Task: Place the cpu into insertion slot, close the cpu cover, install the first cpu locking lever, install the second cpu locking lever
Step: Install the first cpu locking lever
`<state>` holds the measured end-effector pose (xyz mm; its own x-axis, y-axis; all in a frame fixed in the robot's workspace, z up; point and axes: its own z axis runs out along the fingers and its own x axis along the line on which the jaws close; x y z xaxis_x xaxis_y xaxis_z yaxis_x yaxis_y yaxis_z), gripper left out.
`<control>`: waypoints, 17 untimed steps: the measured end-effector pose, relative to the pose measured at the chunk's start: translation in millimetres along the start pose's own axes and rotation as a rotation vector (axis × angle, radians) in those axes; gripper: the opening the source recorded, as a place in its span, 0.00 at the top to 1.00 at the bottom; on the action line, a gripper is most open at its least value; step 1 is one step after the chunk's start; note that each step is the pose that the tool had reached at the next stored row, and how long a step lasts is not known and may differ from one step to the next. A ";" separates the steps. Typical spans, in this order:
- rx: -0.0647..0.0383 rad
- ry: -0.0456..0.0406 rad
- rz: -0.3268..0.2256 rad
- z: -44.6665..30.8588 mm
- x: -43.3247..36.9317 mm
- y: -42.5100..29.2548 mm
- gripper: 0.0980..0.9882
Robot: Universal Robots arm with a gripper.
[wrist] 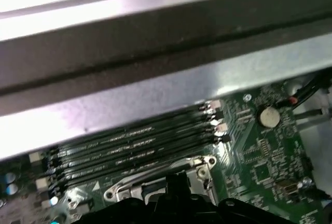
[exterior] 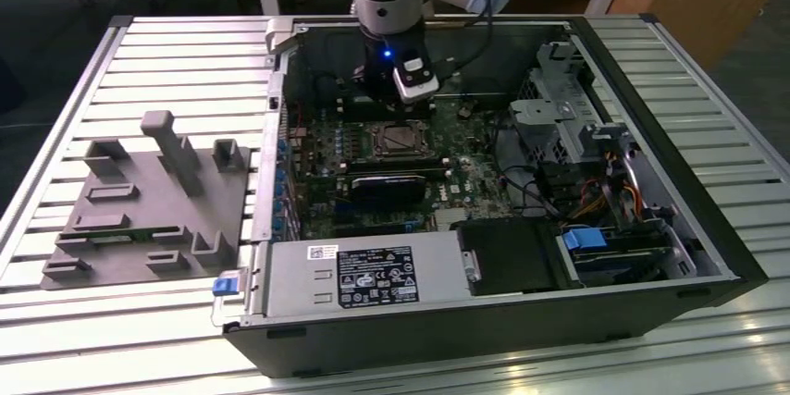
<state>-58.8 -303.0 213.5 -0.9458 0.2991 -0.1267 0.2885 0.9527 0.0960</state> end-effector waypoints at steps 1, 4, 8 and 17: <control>0.008 0.0093 0.000 0.1 -0.5 0.1 0.99; 0.023 0.0272 0.000 0.3 -1.6 -1.4 0.99; 0.031 0.0368 0.000 0.4 -3.4 -6.9 0.99; 0.046 0.0352 -0.002 0.2 -6.0 -15.2 0.99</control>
<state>-57.5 -319.3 212.6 -0.9507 0.2961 -0.0919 0.2926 0.9549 0.0502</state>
